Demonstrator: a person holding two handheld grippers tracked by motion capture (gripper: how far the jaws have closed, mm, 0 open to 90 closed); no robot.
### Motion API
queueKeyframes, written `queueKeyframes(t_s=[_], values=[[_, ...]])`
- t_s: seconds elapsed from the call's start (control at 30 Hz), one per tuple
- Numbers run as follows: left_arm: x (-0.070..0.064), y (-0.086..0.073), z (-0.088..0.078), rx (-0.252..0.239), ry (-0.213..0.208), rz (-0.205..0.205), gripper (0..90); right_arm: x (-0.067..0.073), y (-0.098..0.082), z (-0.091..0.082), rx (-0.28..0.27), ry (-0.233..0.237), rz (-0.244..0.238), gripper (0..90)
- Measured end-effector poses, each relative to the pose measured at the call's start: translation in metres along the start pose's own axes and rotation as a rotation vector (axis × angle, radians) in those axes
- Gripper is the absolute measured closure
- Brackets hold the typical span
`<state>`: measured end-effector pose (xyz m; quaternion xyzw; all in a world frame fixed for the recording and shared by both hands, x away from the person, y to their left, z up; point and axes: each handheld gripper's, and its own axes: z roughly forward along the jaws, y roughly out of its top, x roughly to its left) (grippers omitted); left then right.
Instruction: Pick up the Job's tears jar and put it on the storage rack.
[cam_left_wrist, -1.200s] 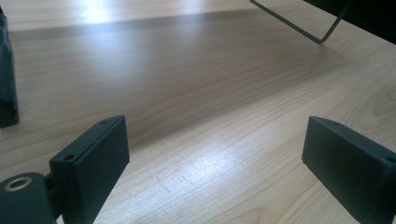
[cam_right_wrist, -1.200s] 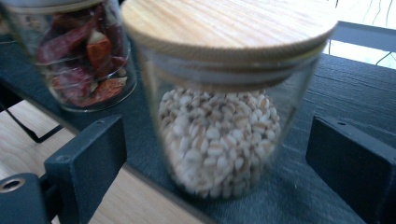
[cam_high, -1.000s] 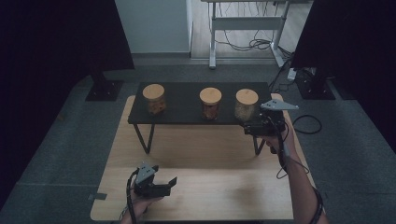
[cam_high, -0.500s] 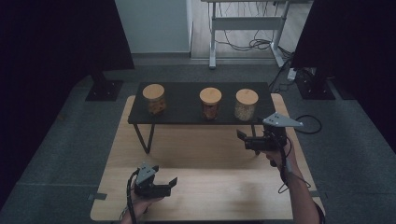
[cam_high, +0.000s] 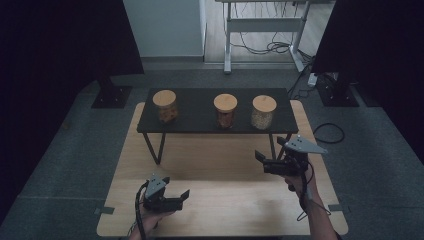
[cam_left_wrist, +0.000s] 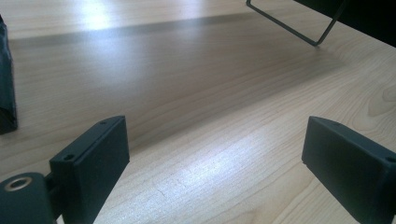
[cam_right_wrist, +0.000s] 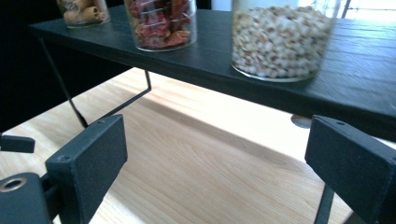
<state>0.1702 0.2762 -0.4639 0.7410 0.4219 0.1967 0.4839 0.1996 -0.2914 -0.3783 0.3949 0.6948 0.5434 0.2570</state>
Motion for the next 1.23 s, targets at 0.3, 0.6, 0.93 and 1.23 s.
queueKeyframes(t_s=[0.3, 0.6, 0.93, 1.23], values=[[0.0, 0.0, 0.0, 0.005, -0.002, -0.001, 7.1, 0.001, -0.037, -0.01, -0.02, -0.002, 0.044, 5.0], [0.0, 0.0, 0.002, 0.011, -0.002, 0.003, 7.1, 0.009, -0.071, -0.003, 0.045, 0.039, 0.054, 4.9], [-0.001, 0.0, 0.003, 0.015, 0.0, 0.003, 6.9, 0.014, -0.086, 0.012, 0.099, 0.074, 0.049, 4.5], [-0.002, 0.001, 0.002, 0.012, -0.006, 0.002, 6.7, 0.012, -0.094, 0.015, 0.108, 0.095, 0.087, 3.6]])
